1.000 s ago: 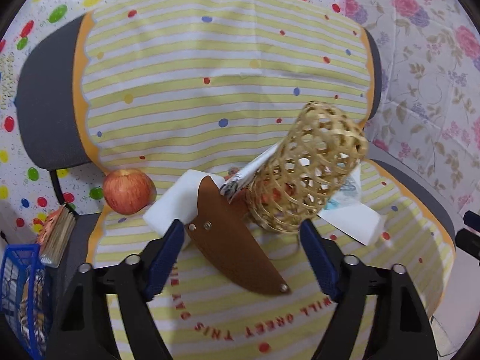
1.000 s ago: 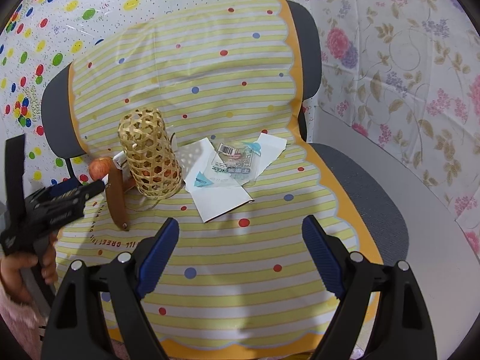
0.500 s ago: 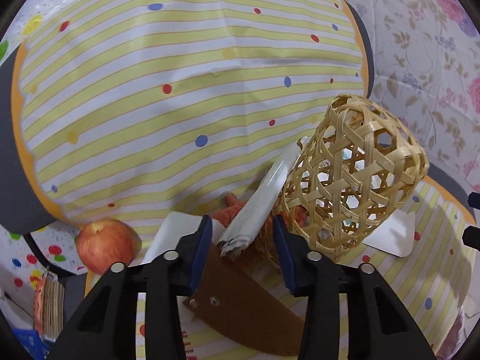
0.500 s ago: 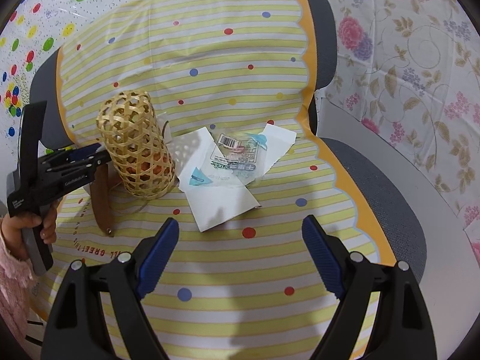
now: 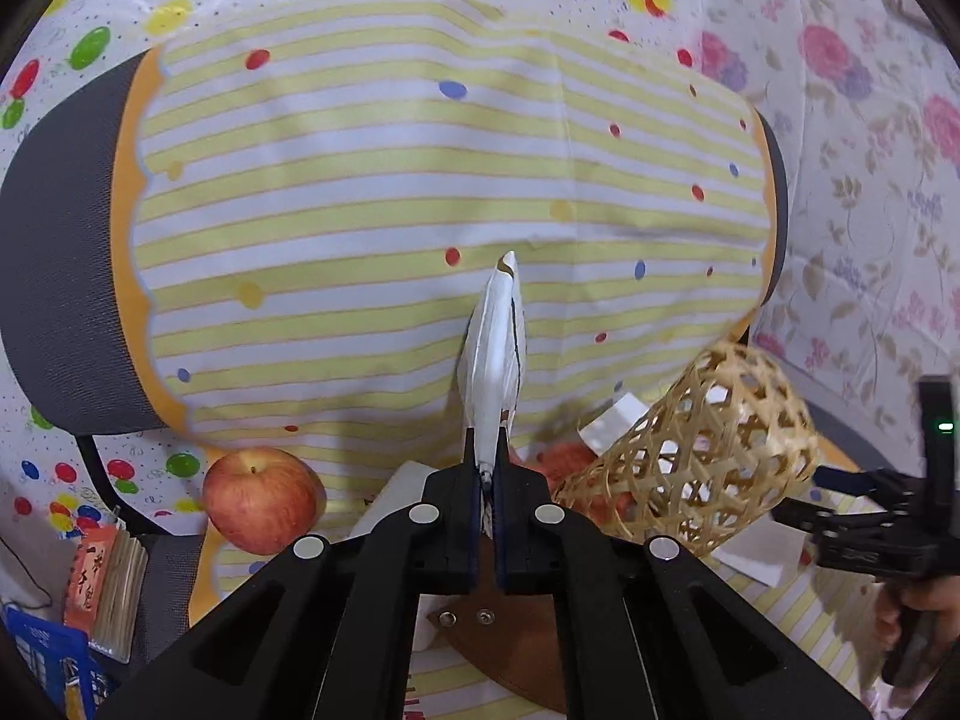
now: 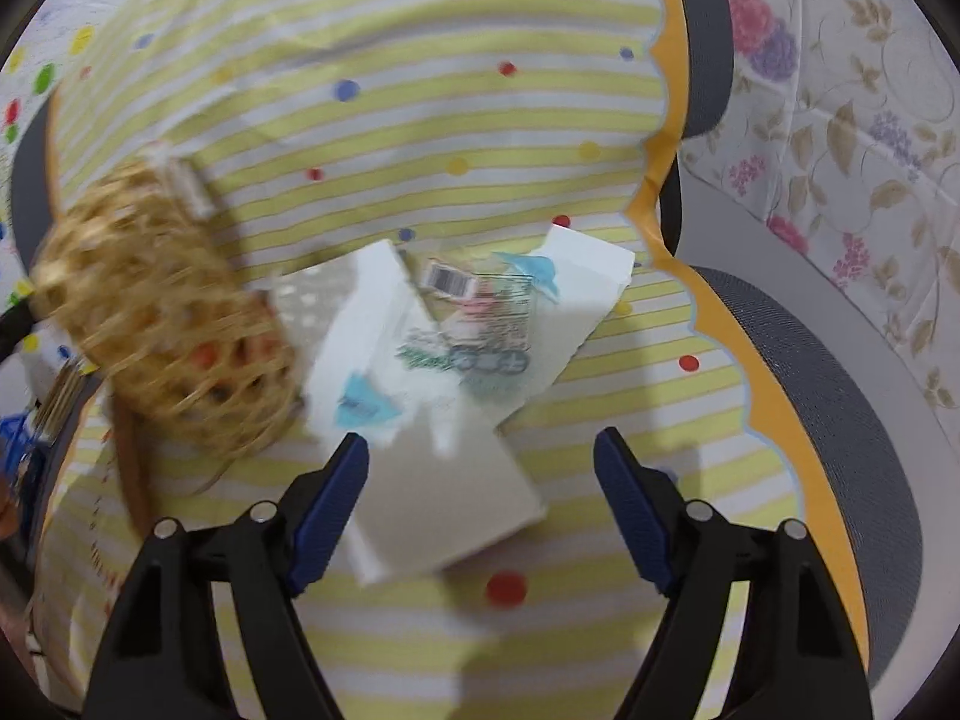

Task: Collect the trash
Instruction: 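Grasp the white tissue with the left tool while the right tool grasps the clear wrapper, then lift the tissue and wrapper and carry both toward the pink bin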

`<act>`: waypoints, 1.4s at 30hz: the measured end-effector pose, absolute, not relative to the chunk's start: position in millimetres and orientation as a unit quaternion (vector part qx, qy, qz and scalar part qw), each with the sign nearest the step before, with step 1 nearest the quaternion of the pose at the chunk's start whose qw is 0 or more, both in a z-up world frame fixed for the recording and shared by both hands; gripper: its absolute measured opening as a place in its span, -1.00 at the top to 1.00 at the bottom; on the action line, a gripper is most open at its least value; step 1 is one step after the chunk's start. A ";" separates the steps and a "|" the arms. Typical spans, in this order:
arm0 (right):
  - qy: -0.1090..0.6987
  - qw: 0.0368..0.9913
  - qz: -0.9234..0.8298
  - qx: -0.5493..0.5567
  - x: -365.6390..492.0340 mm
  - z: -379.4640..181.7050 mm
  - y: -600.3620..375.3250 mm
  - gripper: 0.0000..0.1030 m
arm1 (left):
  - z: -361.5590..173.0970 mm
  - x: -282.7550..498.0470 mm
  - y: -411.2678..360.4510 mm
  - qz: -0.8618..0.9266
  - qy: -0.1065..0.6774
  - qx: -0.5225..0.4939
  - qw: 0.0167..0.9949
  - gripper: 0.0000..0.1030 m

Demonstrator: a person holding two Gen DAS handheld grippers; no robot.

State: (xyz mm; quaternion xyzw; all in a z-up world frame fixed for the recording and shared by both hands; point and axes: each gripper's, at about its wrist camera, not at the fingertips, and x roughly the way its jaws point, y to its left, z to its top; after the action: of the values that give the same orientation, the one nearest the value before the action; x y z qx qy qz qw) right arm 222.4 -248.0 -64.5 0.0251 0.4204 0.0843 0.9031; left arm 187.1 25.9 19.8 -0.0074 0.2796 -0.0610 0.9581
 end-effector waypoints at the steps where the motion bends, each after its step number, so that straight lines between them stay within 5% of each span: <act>1: 0.426 0.900 0.080 0.033 228.6 -68.0 -251.0 -0.43 | 21.0 186.2 26.0 -0.063 0.281 -0.011 0.958 0.94; 7: 0.451 0.886 0.071 0.087 260.1 -86.3 -265.2 -0.25 | 17.3 188.4 22.4 -0.070 0.287 -0.007 0.955 0.94; 12: 0.458 0.882 0.071 0.086 269.4 -88.0 -260.1 0.37 | 11.2 190.2 22.0 -0.067 0.293 -0.012 0.954 0.94; 13: 0.458 0.881 0.071 0.090 269.6 -87.4 -261.4 0.70 | 10.9 189.4 22.5 -0.067 0.294 -0.015 0.953 0.94; 17: 0.428 0.894 0.083 0.103 257.5 -66.3 -266.2 0.96 | 16.1 181.2 22.5 -0.064 0.292 -0.012 0.954 0.94; 28: 0.299 0.951 0.066 0.039 151.0 42.4 -272.1 0.97 | 62.4 120.4 13.2 -0.059 0.261 -0.002 0.964 0.94; 42: 0.342 0.935 0.072 0.056 27.7 14.3 -285.3 0.97 | 41.2 11.9 15.2 -0.065 0.283 -0.040 0.956 0.94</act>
State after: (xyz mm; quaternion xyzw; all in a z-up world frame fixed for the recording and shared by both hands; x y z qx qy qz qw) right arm 27.7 -285.3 14.3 0.0555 0.3417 0.0721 0.9354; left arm 12.0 15.2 41.2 -0.0400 0.2834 -0.0646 0.9560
